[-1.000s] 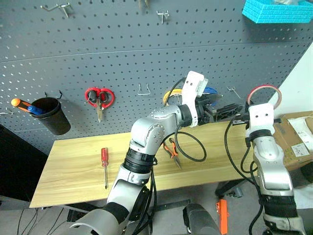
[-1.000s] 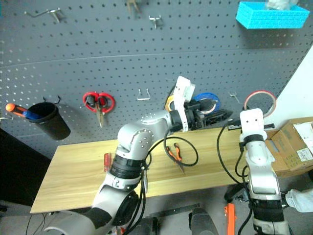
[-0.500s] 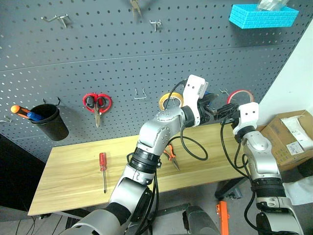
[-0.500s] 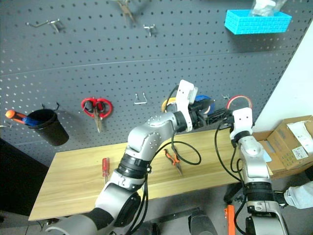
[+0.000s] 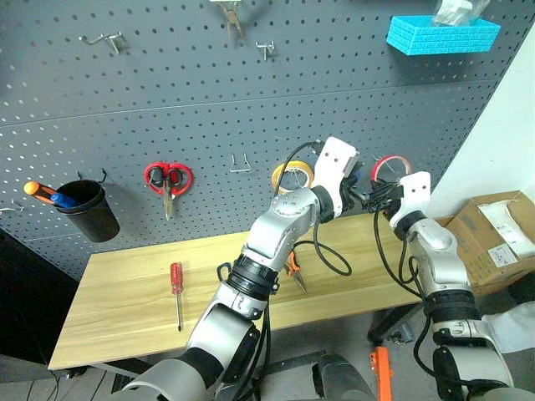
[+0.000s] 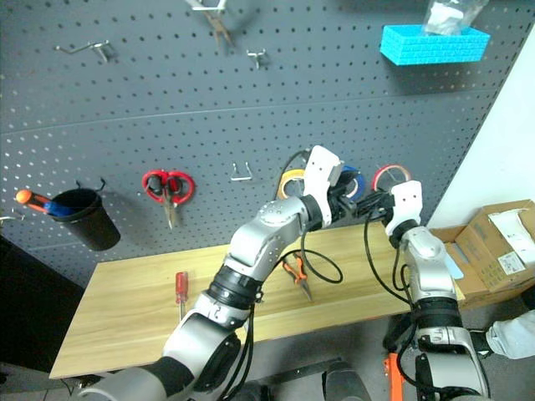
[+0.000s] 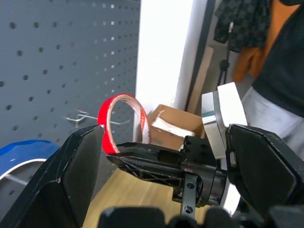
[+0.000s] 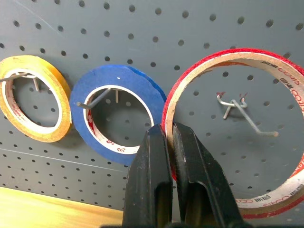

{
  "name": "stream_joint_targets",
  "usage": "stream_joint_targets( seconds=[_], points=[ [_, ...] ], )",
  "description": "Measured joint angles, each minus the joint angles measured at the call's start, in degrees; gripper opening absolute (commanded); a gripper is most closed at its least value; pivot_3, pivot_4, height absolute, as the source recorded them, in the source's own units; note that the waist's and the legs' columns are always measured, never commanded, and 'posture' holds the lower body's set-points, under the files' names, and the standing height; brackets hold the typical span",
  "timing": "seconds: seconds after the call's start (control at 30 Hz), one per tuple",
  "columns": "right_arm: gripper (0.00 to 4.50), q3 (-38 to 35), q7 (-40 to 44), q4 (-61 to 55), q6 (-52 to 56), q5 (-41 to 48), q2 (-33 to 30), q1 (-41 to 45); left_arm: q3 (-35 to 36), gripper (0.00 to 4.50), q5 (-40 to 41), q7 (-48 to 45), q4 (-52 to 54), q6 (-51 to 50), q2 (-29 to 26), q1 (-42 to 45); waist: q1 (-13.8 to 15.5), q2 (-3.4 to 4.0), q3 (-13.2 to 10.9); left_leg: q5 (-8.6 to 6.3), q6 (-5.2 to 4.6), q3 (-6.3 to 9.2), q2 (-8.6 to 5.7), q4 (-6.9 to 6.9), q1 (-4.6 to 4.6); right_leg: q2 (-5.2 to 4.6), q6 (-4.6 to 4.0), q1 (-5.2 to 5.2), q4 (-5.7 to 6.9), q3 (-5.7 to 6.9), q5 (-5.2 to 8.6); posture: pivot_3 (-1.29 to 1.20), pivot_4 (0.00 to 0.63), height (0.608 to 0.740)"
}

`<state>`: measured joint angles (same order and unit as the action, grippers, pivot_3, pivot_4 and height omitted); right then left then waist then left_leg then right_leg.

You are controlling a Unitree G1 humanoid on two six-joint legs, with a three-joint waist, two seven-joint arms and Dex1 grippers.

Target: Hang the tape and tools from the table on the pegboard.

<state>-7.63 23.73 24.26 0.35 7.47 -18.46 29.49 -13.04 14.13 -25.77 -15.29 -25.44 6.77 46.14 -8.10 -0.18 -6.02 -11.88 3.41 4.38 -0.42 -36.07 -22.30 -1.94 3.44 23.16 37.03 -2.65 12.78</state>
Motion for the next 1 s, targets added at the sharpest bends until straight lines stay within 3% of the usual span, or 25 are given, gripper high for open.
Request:
stream_joint_targets(
  seconds=[0.5,0.93,1.0],
  points=[
    [0.03,-2.4,0.7,9.7,-0.1,1.7,-1.8,3.6,1.3,4.50,-0.9,0.0,-8.1,4.6,0.1,1.9,0.0,0.02,0.1,0.00,-0.01,-0.01,0.00,0.00,0.02,0.00,0.02,-0.01,0.02,-0.03,-0.02,-0.10,0.009,0.740],
    [4.39,-2.4,0.0,10.3,-0.2,1.7,-1.9,3.6,2.2,4.50,-1.0,0.0,-8.2,4.6,0.1,2.0,0.0,0.02,0.1,0.01,-0.01,-0.01,-0.01,0.00,0.04,0.01,0.03,-0.02,0.04,-0.05,-0.02,-0.09,0.018,0.740],
    [4.46,-2.4,-0.1,10.3,-0.2,1.7,-1.8,3.5,2.2,4.50,-1.0,0.0,-8.2,4.6,0.1,2.0,0.0,0.02,0.1,0.01,-0.01,-0.01,-0.01,0.00,0.04,0.01,0.03,-0.02,0.04,-0.05,-0.02,-0.09,0.021,0.740]
  ],
)
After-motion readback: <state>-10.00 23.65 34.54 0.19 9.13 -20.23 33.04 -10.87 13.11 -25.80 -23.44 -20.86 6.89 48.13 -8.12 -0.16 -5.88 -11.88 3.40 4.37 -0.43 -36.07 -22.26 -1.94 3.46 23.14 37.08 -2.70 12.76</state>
